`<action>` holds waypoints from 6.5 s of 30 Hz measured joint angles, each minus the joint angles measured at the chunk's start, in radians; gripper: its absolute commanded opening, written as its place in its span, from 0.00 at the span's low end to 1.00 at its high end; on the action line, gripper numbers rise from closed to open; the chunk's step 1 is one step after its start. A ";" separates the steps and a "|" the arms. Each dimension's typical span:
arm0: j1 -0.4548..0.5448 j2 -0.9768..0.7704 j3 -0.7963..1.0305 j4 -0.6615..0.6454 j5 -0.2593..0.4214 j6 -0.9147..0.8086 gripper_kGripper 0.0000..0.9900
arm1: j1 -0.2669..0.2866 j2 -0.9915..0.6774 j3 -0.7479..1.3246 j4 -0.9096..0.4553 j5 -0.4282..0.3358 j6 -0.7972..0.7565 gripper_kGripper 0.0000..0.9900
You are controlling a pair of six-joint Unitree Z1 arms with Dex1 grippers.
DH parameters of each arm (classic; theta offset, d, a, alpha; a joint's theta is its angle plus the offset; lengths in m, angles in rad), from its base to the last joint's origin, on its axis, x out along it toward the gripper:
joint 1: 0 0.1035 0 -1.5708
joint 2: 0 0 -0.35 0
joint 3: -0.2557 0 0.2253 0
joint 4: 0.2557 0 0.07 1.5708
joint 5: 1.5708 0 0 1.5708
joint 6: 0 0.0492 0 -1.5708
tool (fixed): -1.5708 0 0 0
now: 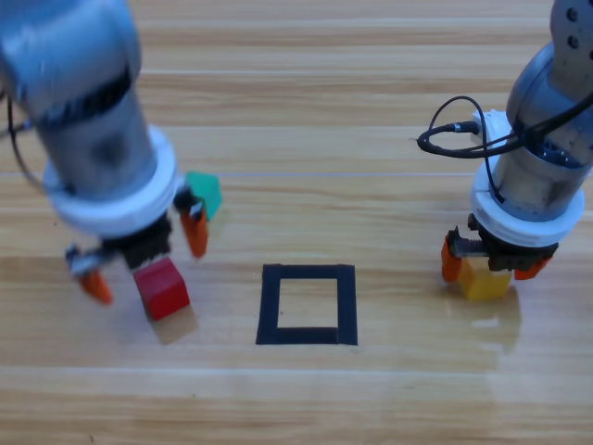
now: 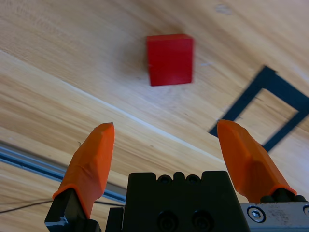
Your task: Stack the blocks in the rectangular block: red at the bottom, yellow in the middle, green on top
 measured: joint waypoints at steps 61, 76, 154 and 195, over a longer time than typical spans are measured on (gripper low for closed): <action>0.089 0.127 0.162 -0.282 -0.021 0.050 0.86 | -0.001 -0.080 -0.007 -0.011 0.040 -0.144 0.00; 0.089 0.135 0.162 -0.287 -0.017 0.092 0.65 | -0.001 -0.079 -0.013 -0.011 0.040 -0.144 0.00; -0.219 0.389 -0.384 0.011 0.061 0.311 0.07 | -0.001 -0.161 0.004 -0.011 0.013 -0.132 0.00; -0.209 0.389 -0.340 -0.041 0.060 0.332 0.07 | -0.001 -0.161 0.017 -0.013 0.013 -0.124 0.00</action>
